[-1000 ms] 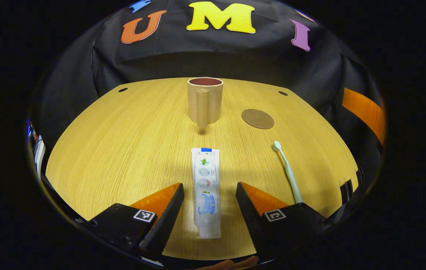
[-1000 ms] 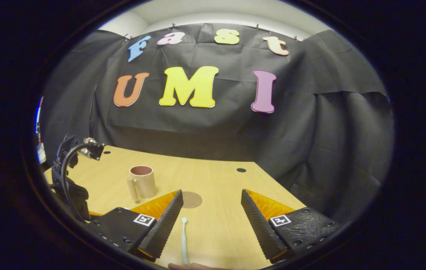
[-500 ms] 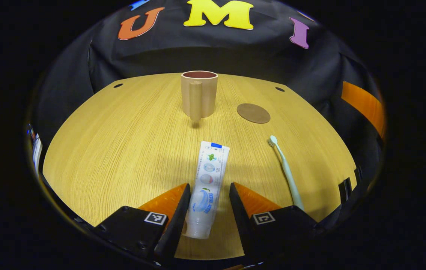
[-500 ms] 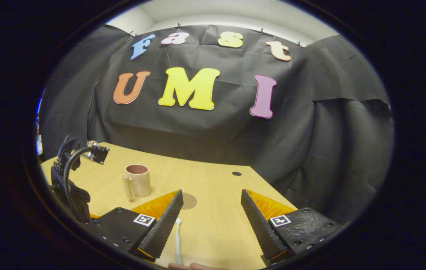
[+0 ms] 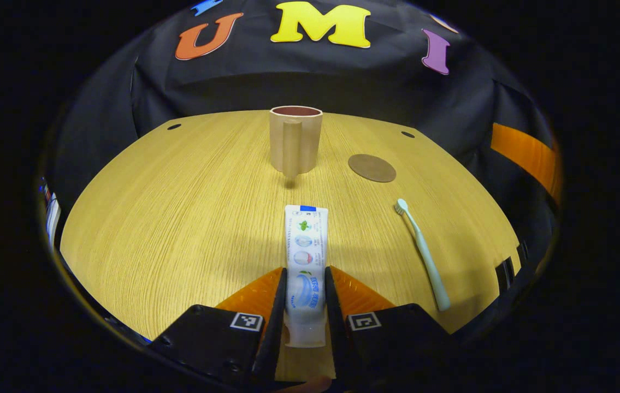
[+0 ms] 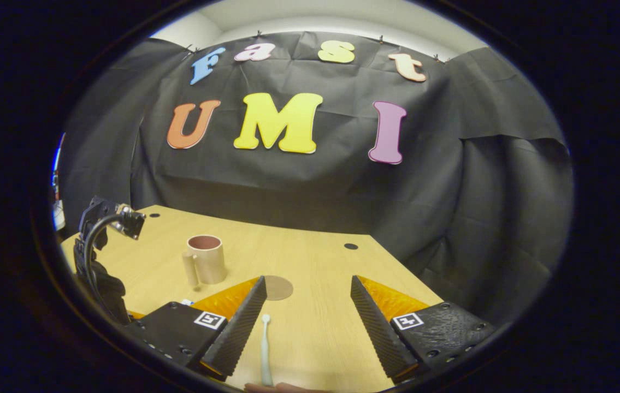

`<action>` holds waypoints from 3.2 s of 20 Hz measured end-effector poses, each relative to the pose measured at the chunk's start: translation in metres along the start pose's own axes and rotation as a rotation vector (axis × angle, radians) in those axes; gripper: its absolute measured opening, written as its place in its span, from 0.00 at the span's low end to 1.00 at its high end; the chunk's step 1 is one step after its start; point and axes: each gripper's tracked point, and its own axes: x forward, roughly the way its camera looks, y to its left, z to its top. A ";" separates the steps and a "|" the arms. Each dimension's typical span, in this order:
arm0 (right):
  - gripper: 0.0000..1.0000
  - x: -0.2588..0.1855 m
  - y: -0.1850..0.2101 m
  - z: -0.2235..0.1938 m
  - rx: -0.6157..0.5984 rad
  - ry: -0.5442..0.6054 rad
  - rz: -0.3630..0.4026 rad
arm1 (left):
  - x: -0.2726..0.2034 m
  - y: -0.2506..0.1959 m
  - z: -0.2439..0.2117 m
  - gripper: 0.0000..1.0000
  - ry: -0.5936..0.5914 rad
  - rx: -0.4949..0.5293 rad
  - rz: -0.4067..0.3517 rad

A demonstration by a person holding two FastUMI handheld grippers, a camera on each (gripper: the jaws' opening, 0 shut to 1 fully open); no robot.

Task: Put the toothbrush and toothpaste on the desktop into the cup, then pick up the cup and place it on the coaster on the desktop.

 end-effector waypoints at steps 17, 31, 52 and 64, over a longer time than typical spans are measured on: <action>0.95 0.059 0.046 -0.122 0.002 0.363 0.092 | -0.048 0.018 0.075 0.40 -0.353 0.008 0.111; 0.34 0.052 0.068 -0.149 0.123 0.496 0.177 | -0.105 0.042 0.129 0.40 -0.636 -0.027 0.125; 0.01 -0.001 0.061 -0.022 0.072 0.002 0.160 | -0.104 0.047 0.132 0.40 -0.622 -0.053 0.089; 0.00 -0.003 0.034 0.000 0.158 -0.067 0.105 | -0.088 0.050 0.153 0.40 -0.650 -0.038 0.071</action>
